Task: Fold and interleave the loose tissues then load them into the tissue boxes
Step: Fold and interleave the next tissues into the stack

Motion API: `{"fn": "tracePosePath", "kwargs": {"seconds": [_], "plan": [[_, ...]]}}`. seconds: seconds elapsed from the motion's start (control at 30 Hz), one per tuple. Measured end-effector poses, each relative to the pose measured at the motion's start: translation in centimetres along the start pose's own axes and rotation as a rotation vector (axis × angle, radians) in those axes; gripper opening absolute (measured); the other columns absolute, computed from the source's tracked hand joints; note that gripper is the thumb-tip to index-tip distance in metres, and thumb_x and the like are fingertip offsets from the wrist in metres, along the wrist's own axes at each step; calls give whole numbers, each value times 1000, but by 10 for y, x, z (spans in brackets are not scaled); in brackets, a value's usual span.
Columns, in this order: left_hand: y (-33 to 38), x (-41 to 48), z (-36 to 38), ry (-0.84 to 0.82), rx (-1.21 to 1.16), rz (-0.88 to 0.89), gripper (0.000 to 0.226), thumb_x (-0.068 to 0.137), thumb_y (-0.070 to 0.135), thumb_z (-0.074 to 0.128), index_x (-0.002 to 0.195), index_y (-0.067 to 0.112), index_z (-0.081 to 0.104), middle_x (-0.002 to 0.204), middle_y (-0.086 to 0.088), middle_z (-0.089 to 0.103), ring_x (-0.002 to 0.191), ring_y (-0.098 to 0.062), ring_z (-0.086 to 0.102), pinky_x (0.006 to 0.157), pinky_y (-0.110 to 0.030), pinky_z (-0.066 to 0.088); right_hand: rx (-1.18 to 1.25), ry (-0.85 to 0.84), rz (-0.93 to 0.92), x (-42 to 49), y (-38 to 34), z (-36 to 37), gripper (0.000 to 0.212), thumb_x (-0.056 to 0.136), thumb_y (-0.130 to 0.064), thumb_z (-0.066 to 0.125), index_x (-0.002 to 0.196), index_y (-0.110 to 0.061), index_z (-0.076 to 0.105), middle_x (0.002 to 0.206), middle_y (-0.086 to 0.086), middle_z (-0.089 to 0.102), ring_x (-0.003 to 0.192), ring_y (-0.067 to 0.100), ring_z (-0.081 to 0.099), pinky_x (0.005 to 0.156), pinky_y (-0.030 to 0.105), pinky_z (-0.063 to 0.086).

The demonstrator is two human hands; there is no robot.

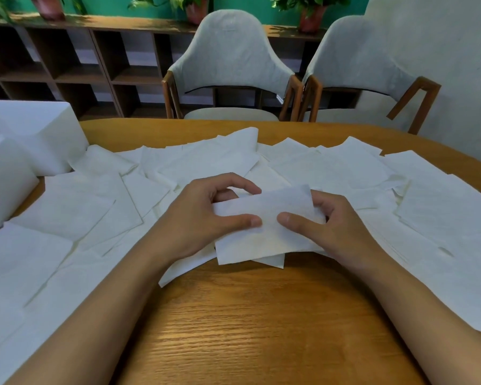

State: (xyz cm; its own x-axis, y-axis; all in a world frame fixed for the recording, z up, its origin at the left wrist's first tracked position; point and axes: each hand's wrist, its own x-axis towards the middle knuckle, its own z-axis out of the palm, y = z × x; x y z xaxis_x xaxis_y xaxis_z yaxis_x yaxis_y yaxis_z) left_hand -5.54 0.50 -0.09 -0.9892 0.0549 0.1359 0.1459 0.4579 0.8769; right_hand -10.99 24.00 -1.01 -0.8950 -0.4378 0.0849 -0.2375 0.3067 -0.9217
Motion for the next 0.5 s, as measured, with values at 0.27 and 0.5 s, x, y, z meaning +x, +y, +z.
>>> {"fn": "tracePosePath", "kwargs": {"seconds": [0.27,0.5], "plan": [[-7,2,8,162,23,17,43,79,46,85,118,44,68,93,10,73,95,-9,68,69,-18,52,-93,-11,-105,3,3,5,53,80,-55,68,129,-57,50,130,-43,45,117,-16,44,84,6,46],[-6,2,15,190,12,-15,44,74,53,85,114,48,68,93,11,73,95,-7,68,75,-33,61,-127,41,-155,4,5,6,67,88,-41,74,139,-58,34,127,-60,25,114,-35,25,84,-9,29]]}}
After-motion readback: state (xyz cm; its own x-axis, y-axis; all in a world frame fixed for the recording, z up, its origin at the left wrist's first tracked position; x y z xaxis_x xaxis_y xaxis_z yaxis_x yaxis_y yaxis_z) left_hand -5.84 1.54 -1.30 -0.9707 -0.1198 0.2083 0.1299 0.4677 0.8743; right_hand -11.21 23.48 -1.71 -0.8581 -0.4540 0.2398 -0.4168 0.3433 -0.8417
